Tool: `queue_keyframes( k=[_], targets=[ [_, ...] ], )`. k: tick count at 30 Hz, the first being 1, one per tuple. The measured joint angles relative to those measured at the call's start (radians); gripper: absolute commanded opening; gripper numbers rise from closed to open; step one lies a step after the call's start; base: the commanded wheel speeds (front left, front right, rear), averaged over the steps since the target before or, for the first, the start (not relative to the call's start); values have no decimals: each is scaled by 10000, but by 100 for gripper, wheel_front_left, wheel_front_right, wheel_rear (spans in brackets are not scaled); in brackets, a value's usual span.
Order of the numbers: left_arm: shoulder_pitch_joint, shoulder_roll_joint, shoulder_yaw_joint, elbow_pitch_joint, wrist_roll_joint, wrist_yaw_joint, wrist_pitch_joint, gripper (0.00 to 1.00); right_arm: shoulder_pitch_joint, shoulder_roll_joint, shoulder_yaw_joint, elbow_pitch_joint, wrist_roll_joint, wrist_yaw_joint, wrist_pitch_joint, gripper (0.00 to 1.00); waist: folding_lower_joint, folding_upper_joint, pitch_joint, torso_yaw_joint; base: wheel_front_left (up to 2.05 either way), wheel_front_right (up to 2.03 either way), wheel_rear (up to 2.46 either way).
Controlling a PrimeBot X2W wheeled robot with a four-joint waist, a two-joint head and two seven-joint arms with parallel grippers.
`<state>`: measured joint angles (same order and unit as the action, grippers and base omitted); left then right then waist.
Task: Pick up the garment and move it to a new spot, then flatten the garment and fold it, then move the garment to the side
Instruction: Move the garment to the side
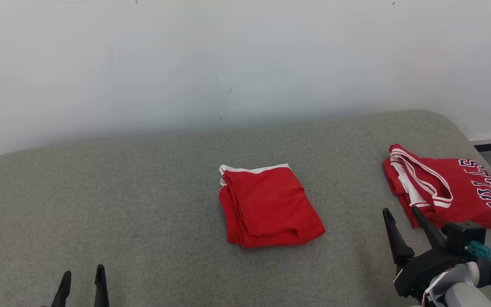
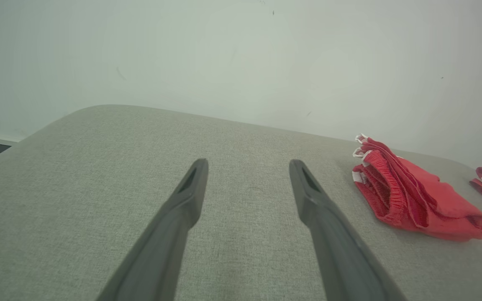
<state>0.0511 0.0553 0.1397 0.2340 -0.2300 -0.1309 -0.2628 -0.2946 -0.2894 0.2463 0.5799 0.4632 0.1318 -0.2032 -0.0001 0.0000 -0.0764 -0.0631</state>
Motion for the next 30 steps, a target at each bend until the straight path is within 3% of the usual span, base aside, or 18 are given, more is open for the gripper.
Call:
queue_keyframes(
  k=[21, 25, 30],
  targets=[
    [-23, -13, -29, -15, -86, -2, -2, 100, -381, 96, -58, -58, 27, 0, 366, 100, 1, 0, 127, 194, 0, 0, 0],
    [-184, -23, -334, -132, -88, -4, 0, 100, -1115, 102, -286, 69, 228, 0, 1129, 100, 1, 0, 231, 465, 0, 0, 0],
    [-466, -29, -955, -343, -90, -4, 0, 100, -2270, 121, -151, 872, 637, 0, 3359, 100, 1, 0, 464, 981, 0, 0, 0]
  ],
)
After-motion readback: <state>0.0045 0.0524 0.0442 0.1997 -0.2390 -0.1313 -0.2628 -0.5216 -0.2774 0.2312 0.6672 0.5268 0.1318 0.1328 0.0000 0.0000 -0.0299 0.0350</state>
